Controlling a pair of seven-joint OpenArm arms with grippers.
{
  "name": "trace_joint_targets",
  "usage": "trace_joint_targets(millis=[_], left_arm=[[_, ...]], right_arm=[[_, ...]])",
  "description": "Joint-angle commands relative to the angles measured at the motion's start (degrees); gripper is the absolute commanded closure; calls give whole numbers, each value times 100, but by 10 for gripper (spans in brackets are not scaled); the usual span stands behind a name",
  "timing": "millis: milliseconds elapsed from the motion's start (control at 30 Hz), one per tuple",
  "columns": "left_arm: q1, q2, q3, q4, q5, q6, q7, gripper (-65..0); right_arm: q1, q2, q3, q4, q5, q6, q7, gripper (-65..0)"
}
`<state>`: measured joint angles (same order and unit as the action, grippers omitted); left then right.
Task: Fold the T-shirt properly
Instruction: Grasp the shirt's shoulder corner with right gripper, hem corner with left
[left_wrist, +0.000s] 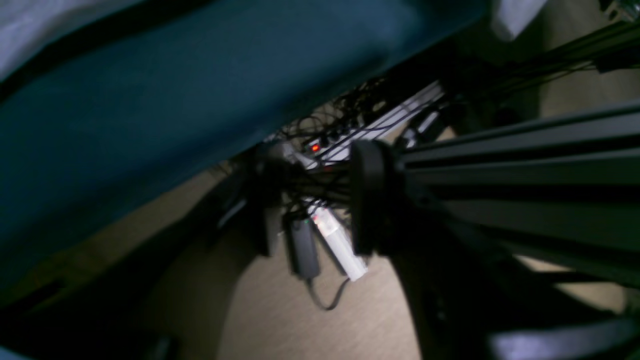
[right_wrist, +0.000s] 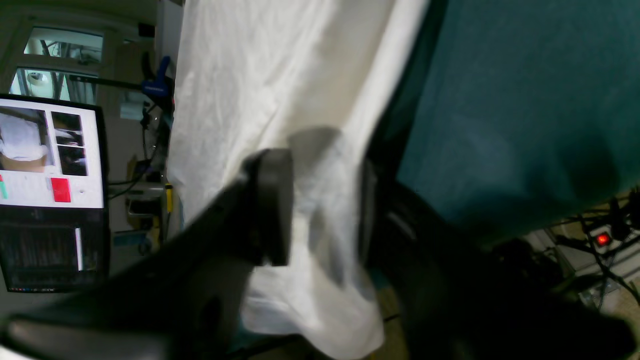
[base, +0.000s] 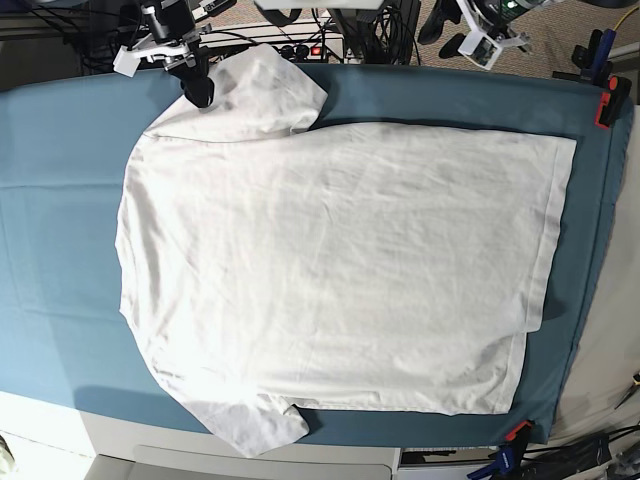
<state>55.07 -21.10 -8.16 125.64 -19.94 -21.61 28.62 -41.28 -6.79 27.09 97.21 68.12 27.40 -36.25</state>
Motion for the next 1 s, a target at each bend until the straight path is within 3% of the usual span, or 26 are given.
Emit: trace_joint_targets(millis=[0,33,100,200,467,967], left_arm=[[-96,-33,-66,96,11,190,22,-228],[-232,-31,-166,94,-39,374,162,-228],[-503,-33,-555,94,-520,542,422,-228],[-874,-33,-1360,46,-1497,424,680,-228],[-1928,-133,-2798,-866,-3038,153,1300,-228],[-3381,-1196,-2953,-4625,-4811,-531,2323,-228]], right_arm=[[-81,66,0,59,-28,105,-103,-57],[-81,96,0,59,-50,151,-168,0],[-81,125,0,61,-203,155,-271,0],[-94,125,0,61,-243,155,-273,0],[-92,125,0,61,-286,155,-271,0],[-90,122,0,61,-328,155,-256,0]])
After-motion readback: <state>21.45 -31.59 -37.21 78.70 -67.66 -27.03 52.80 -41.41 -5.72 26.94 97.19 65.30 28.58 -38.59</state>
